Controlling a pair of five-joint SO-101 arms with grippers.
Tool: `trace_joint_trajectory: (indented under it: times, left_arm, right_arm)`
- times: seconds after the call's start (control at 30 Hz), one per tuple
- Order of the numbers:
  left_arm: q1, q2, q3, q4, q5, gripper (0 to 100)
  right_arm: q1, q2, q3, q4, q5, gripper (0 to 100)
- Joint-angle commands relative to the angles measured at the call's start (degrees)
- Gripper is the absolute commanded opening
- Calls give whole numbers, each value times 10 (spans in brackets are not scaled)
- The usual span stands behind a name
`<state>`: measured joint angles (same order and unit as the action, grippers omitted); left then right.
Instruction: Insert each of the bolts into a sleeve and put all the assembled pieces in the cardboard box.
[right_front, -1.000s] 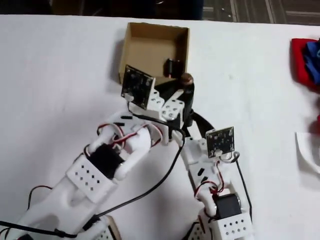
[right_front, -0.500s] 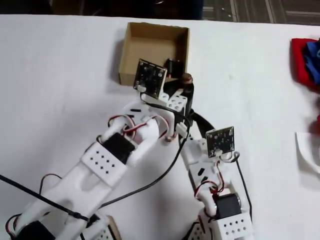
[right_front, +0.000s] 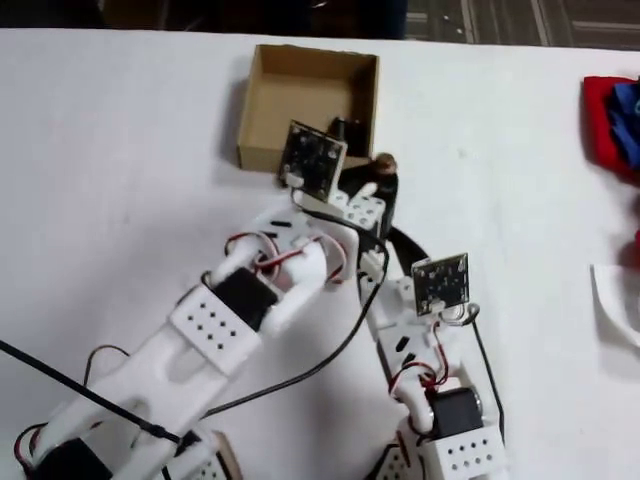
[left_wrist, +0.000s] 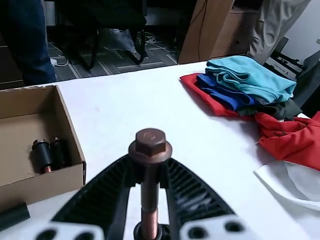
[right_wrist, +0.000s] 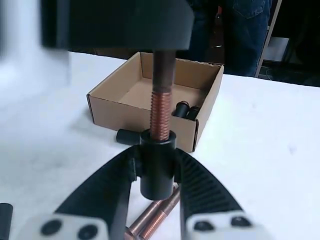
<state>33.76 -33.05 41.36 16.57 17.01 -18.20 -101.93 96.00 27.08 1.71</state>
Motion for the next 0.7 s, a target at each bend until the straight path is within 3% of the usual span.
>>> trace_joint_trajectory:
  times: [0.0,0.67]
  left_arm:
    - [8,-1,-26,5,4,26]
    - [-13,-6,18,75,0,28]
  right_arm:
    - [-3,-12,-8,-10,6,20]
    - [-3,-12,-3,-15,6,20]
